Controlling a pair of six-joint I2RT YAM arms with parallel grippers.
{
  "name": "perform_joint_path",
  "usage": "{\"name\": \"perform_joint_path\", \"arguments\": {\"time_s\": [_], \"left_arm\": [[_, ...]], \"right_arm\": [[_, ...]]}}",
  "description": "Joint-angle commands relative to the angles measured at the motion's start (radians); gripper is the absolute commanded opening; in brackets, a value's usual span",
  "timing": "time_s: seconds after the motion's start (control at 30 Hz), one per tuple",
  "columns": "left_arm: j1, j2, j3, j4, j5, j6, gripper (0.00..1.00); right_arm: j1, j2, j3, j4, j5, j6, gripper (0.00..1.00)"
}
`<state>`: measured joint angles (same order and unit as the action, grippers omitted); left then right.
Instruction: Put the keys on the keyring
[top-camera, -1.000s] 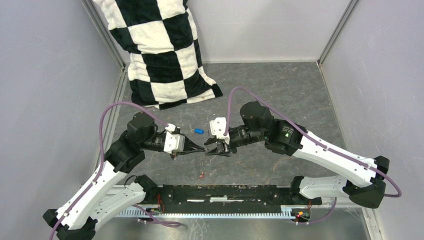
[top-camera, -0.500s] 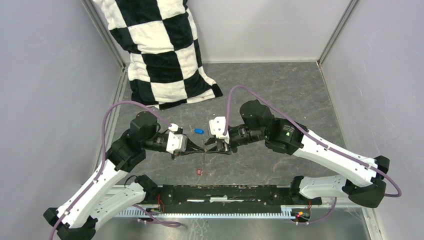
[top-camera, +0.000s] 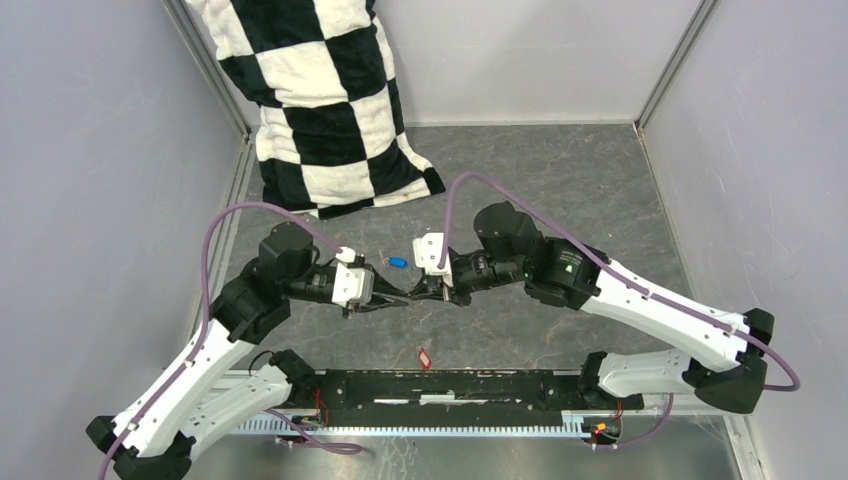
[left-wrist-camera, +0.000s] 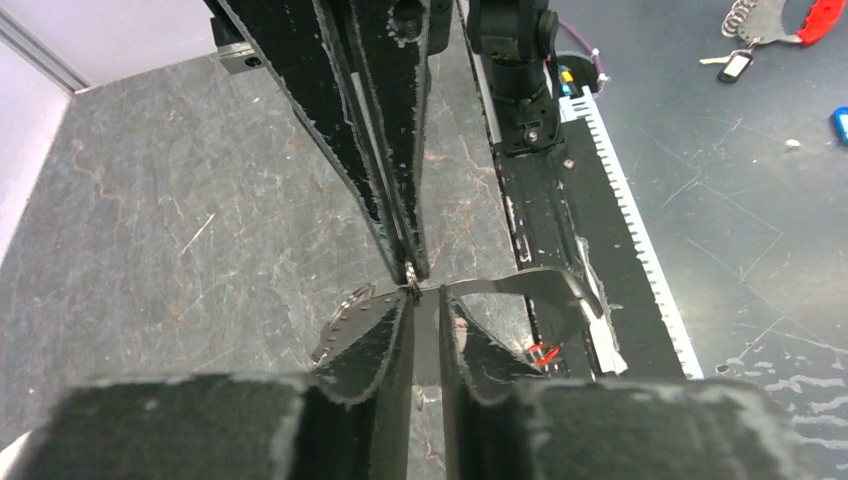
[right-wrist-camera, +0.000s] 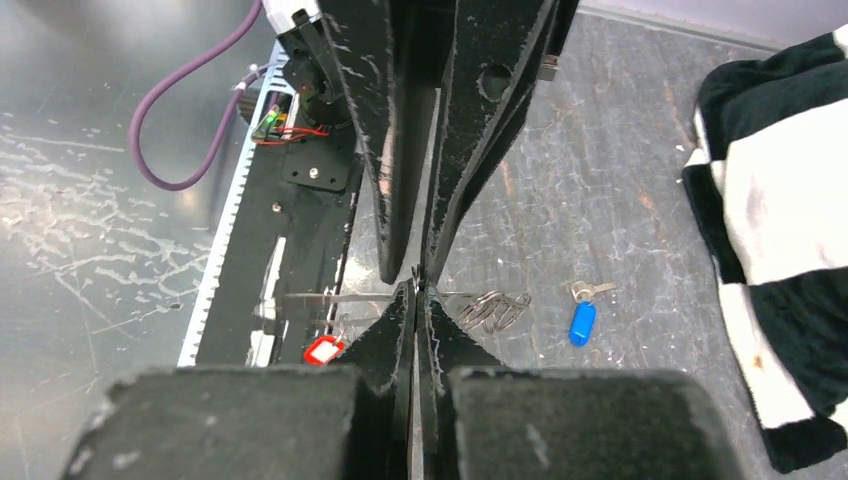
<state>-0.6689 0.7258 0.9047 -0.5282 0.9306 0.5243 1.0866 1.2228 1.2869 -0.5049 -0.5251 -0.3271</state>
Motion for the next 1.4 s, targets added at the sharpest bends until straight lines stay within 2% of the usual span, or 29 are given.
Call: {"name": "perform_joint_path", "arguments": {"time_s": [0.0, 0.03, 0.1, 0.3, 0.47, 0.7, 1.1, 1.37], "left_arm": [[0.0, -0.01, 0.034, 0.028, 0.016, 0.021, 0.34], [0.0, -0.014, 0.032, 0.029, 0.006, 0.016, 0.43], [0.0, -0.03, 0.022, 0.038, -0.005, 0.002, 0.51], [0.0, -0.094, -0.071, 0.188, -0.023, -0.162, 0.49], [0.0, -0.097, -0.105, 0.257, -0.016, -0.233, 0.46], [0.0, -0.116, -0.138, 0.273, -0.018, -0.239, 0.46], [0.0, -0.122, -0.145, 0.441, -0.015, -0.4, 0.44], [0.0, -0.123, -0.149, 0.418, 0.014, -0.374, 0.32]], "right_arm": [[0.0, -0.102, -0.094, 0.233, 0.037, 0.057, 0.0], [-0.001, -0.135, -0.149, 0.293, 0.03, 0.076, 0.0], [-0.001, -0.206, -0.263, 0.48, 0.017, 0.124, 0.0], [-0.001, -0.304, -0.526, 0.939, 0.008, 0.291, 0.0], [-0.001, -0.301, -0.606, 1.138, 0.007, 0.385, 0.0], [-0.001, -0.283, -0.649, 1.251, 0.02, 0.451, 0.0], [0.0, -0.247, -0.697, 1.355, 0.039, 0.536, 0.01], [-0.001, -0.229, -0.725, 1.436, 0.056, 0.573, 0.01]]}}
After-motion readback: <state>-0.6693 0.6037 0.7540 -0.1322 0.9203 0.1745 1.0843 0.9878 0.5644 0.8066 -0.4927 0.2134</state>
